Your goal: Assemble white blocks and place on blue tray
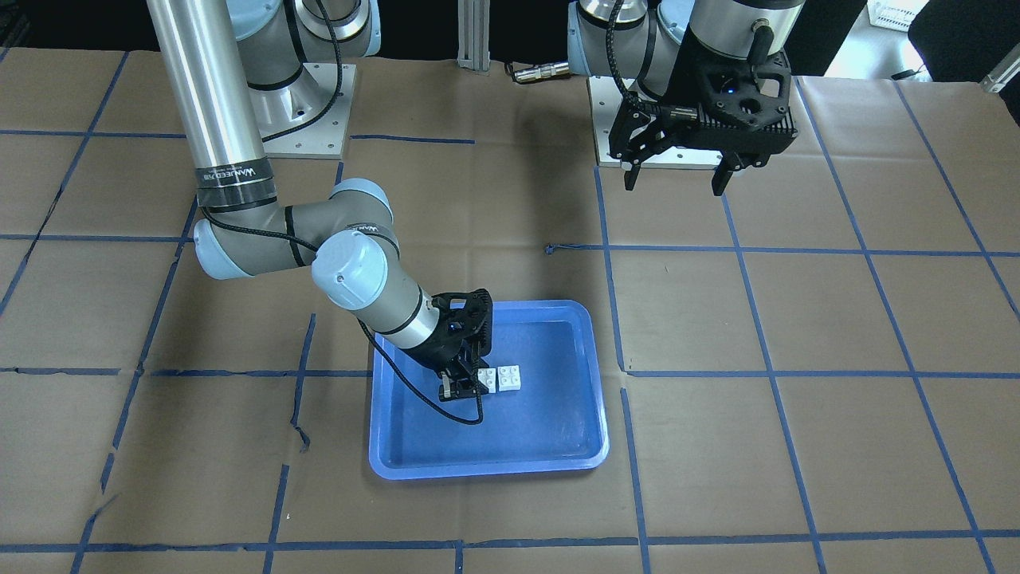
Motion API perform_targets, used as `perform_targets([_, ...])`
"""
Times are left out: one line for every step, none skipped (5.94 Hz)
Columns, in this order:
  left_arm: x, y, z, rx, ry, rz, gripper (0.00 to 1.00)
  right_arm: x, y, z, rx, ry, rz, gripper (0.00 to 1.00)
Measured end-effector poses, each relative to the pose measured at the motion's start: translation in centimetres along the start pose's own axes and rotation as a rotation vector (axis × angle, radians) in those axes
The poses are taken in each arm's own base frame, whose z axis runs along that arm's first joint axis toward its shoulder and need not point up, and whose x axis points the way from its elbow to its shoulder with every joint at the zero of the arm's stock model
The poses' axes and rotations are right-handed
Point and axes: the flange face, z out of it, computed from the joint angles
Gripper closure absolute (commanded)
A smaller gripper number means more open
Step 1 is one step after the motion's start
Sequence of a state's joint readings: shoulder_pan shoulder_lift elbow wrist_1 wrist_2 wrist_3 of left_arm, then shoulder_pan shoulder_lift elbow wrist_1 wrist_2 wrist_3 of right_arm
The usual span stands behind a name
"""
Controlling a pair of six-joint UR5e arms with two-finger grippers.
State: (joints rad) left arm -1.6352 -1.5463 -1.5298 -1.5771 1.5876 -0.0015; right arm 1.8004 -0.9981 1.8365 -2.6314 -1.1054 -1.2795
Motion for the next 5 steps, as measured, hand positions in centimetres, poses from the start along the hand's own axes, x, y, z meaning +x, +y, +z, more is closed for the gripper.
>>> perform_targets([0.00,0.00,-0.02,0.000,0.000,0.000,0.01,-0.13,0.03,0.07,0.001,-0.003,0.002,0.67])
perform_targets([0.02,0.00,-0.02,0.001,0.000,-0.001,0.01,-0.16,0.01,0.08,0.005,-0.003,0.007,0.67])
perform_targets([0.06,0.01,-0.02,0.001,0.001,-0.002,0.01,-0.16,-0.04,0.06,0.008,-0.002,0.011,0.67])
perform_targets([0.08,0.01,-0.02,0.001,0.001,-0.002,0.01,-0.18,-0.10,0.06,0.010,-0.001,0.014,0.67])
perform_targets([0.09,0.06,-0.08,0.001,0.002,-0.002,0.01,-0.19,-0.14,0.06,0.012,-0.002,0.022,0.67])
